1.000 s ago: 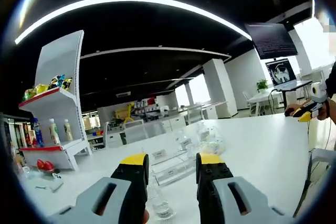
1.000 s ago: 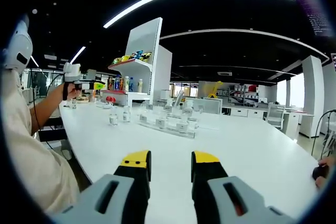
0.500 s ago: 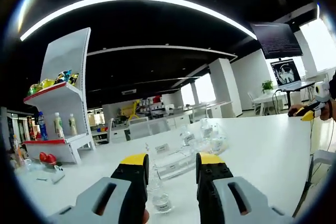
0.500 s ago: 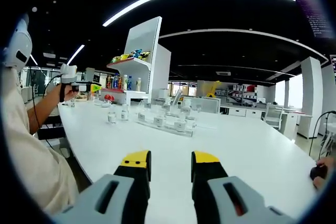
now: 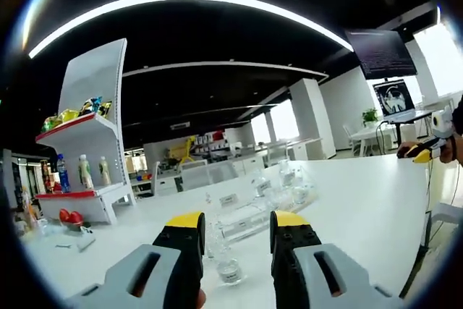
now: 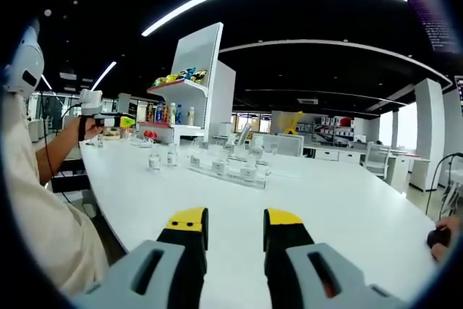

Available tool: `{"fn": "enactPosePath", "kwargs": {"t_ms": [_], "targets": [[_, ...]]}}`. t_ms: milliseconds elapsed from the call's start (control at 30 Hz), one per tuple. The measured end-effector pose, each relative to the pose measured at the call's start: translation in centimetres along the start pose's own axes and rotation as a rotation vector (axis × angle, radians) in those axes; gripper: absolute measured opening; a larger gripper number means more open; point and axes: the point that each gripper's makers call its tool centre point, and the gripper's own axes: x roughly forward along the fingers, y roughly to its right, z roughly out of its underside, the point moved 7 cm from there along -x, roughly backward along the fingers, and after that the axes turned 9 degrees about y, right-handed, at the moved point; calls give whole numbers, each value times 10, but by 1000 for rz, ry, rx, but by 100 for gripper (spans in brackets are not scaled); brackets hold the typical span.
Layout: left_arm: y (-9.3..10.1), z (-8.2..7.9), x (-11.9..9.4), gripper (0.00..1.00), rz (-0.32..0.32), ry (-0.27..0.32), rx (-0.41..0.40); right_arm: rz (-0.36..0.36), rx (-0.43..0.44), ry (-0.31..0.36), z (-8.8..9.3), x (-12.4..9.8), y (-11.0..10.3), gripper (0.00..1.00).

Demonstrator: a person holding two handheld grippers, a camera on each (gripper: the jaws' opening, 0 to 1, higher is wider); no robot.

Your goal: Identify the label on the chemical reagent bottle, grasp the chemical reagent bottle, and place it in the designated position on the reagent rack

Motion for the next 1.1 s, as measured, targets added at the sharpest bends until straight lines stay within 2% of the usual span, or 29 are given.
{"fn": "enactPosePath", "kwargs": {"t_ms": [67, 100, 133, 233, 467, 733, 1100], "targets": [[-5, 3, -3, 37, -9, -18, 14, 0, 1, 2, 0, 0, 0, 30], [-10, 4, -5, 37, -36, -20, 15, 1, 1, 2, 1, 0, 0, 30], [-15, 4, -7, 37, -71, -9, 0, 1, -1, 0, 1, -1, 0, 30], [-23, 5, -14, 37, -107, 8, -47, -2, -1, -2, 1, -2, -1, 30], [-37, 6, -31, 37, -149, 9, -64, 10, -7, 4, -3, -6, 1, 30], [-45, 9, -39, 37, -161, 5, -94, 10, -11, 1, -2, -6, 1, 30], [-44, 4, -41, 37, -167, 19, -98, 19, -16, 5, -4, -9, 3, 30]]}}
